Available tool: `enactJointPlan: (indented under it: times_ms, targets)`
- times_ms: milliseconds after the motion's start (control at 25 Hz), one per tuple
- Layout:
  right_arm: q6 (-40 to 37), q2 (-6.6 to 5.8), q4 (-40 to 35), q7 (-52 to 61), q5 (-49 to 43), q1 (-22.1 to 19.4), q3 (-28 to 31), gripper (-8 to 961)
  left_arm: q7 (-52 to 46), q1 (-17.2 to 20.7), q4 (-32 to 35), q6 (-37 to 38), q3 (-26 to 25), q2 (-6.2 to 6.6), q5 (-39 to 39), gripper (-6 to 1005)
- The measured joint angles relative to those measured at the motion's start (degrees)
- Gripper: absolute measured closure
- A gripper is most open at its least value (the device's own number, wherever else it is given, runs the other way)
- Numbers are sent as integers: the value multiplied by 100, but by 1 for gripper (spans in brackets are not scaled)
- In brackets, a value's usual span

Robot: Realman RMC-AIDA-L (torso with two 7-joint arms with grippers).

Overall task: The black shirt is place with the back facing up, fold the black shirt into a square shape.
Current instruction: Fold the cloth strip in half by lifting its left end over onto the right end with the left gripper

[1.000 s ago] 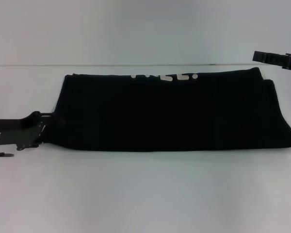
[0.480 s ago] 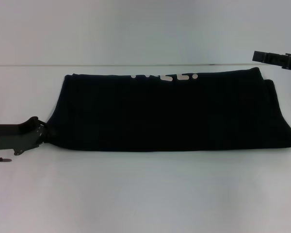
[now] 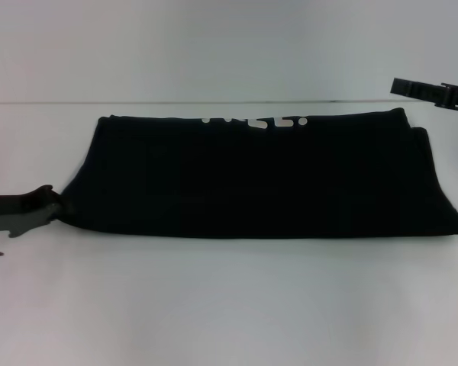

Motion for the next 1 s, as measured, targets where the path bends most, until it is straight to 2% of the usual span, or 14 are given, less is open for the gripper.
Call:
enactJointPlan:
  times_ms: [280, 400, 440, 480, 560, 920, 1000]
  targets:
    - [113, 206, 123, -259, 272, -20, -160, 267, 1092, 151, 322, 55, -31, -9, -51, 978]
    - [121, 255, 215, -277, 259, -1, -533, 267, 1378, 255, 586, 153, -31, -14, -57, 978]
    - [162, 319, 206, -313, 260, 5, -812, 267, 1459, 298, 689, 194, -31, -15, -58, 978]
    - [162, 319, 206, -313, 260, 5, -812, 266, 1519, 334, 769, 215, -32, -15, -58, 979]
    - [200, 393, 201, -399, 262, 36, -1037, 266, 1668, 424, 971, 276, -32, -16, -59, 979]
    - [307, 674, 250, -520, 286, 391, -1568, 265, 2094, 810, 1633, 326, -39, -27, -42, 979]
    - [397, 696, 327, -521, 292, 496, -1577, 265, 2100, 895, 1778, 316, -47, -20, -25, 978]
